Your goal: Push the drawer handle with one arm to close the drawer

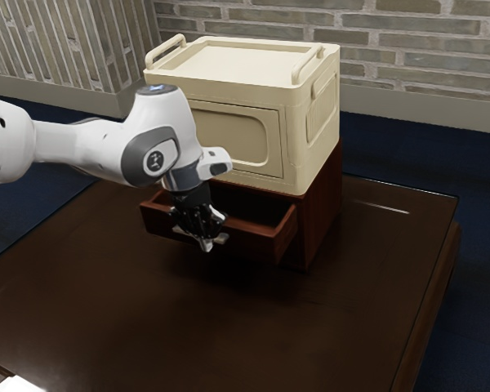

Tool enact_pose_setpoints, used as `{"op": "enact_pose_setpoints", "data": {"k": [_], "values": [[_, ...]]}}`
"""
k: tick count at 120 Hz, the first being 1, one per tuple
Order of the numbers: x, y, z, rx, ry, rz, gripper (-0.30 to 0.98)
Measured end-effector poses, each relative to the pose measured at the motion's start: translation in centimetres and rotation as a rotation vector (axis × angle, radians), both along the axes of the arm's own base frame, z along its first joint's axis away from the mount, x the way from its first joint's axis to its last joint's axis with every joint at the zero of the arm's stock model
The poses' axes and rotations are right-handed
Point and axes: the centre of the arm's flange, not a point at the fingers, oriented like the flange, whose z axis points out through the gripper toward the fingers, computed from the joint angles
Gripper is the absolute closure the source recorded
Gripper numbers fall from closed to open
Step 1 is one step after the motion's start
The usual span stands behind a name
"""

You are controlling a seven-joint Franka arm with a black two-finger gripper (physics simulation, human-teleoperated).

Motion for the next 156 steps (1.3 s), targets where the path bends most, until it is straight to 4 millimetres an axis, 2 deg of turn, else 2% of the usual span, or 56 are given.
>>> {"op": "enact_pose_setpoints", "data": {"k": [17,55,101,126,156], "values": [[1.5,0.0,0.3,-0.007,-0.018,-0.011,0.79],[4.6,1.2,-0.3,-0.018,-0.033,-0.018,0.79],[7.8,3.2,0.1,-0.027,-0.072,-0.019,0.78],[8.7,4.7,0.1,0.005,-0.084,-0.202,0.79],[9.3,4.7,0.5,0.011,-0.088,-0.293,0.79]]}}
